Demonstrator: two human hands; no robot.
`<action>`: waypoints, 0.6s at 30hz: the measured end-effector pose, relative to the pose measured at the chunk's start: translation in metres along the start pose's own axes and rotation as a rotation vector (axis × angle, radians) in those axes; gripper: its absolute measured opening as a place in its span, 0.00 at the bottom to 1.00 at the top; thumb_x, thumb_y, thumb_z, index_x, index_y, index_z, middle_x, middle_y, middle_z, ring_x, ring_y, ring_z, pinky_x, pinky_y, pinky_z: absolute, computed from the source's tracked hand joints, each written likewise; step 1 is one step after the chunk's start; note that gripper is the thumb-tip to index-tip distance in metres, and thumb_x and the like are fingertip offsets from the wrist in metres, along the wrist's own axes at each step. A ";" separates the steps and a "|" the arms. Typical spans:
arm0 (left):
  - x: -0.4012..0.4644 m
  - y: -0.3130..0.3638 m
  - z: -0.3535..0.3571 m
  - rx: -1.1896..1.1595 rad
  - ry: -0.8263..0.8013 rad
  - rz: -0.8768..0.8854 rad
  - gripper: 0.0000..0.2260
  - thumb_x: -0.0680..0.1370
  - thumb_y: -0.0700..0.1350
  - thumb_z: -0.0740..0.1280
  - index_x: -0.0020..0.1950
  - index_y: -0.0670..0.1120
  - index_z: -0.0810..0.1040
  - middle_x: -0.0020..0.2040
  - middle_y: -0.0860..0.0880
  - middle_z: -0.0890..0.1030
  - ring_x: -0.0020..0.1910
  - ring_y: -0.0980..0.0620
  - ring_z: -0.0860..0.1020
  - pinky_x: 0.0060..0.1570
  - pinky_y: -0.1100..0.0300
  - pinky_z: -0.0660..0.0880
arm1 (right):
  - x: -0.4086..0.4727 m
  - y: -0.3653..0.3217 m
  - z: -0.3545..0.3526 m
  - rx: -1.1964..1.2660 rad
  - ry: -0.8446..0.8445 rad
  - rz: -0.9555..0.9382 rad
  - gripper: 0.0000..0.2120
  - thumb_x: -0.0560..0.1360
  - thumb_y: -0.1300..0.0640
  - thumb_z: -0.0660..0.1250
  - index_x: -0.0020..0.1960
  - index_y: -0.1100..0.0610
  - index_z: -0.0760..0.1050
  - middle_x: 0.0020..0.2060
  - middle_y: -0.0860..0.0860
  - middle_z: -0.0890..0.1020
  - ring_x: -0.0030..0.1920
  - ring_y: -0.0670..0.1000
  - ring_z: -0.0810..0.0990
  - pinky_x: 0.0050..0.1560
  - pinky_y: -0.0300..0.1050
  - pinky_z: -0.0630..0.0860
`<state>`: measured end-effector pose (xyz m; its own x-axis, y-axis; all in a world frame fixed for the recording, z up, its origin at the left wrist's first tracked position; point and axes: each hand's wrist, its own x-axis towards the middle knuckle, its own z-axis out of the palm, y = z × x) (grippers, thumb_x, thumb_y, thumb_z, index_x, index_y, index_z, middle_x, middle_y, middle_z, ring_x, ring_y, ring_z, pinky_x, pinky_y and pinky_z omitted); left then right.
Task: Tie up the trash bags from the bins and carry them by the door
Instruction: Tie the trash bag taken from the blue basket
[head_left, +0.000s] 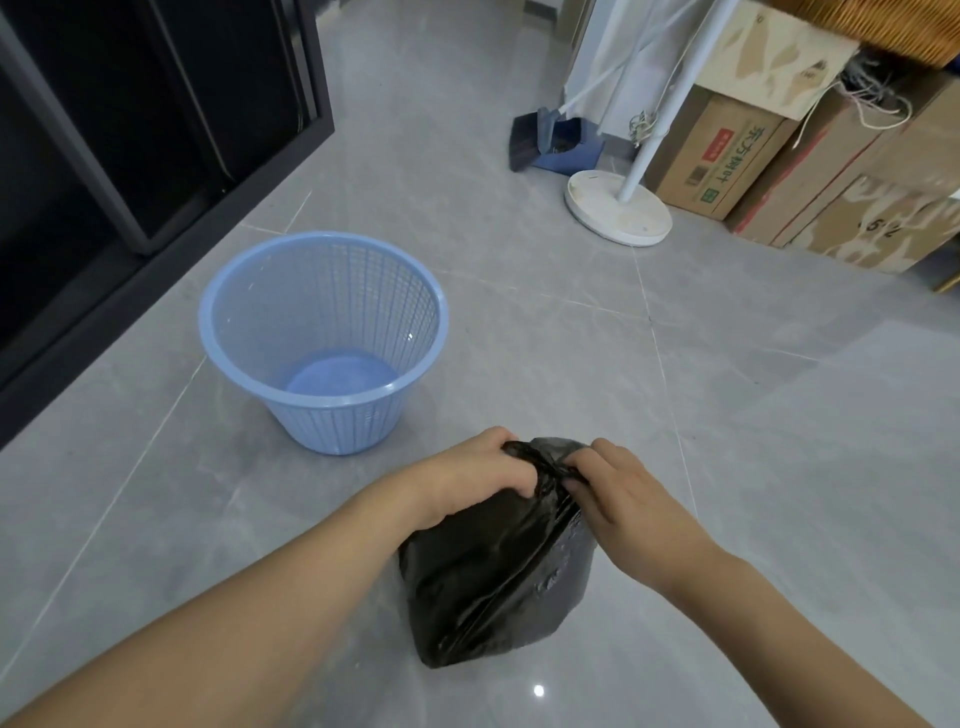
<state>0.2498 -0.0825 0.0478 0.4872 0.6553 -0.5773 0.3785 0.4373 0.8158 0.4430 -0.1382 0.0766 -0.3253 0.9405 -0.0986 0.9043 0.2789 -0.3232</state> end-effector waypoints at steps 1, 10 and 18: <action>0.000 -0.005 0.001 0.156 0.024 0.012 0.23 0.62 0.56 0.69 0.56 0.57 0.74 0.55 0.49 0.75 0.56 0.45 0.74 0.57 0.50 0.73 | 0.000 0.001 0.000 0.100 -0.033 0.051 0.04 0.81 0.53 0.57 0.50 0.47 0.70 0.44 0.41 0.68 0.46 0.41 0.69 0.48 0.31 0.64; 0.002 -0.031 0.020 0.433 0.116 0.212 0.28 0.64 0.62 0.64 0.64 0.64 0.65 0.60 0.61 0.63 0.58 0.61 0.55 0.65 0.58 0.51 | 0.004 -0.003 -0.008 0.714 -0.150 0.558 0.08 0.78 0.57 0.62 0.42 0.55 0.76 0.33 0.47 0.75 0.30 0.43 0.72 0.33 0.36 0.67; 0.012 -0.025 0.029 0.282 0.285 0.291 0.06 0.68 0.57 0.61 0.42 0.59 0.73 0.38 0.55 0.80 0.46 0.52 0.77 0.47 0.52 0.76 | 0.003 -0.006 0.001 0.834 0.002 0.634 0.11 0.79 0.60 0.58 0.43 0.54 0.77 0.34 0.48 0.80 0.34 0.45 0.76 0.34 0.39 0.69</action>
<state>0.2689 -0.1040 0.0194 0.3849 0.8850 -0.2619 0.4759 0.0528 0.8779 0.4364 -0.1372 0.0777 0.1424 0.8681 -0.4755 0.4319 -0.4867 -0.7593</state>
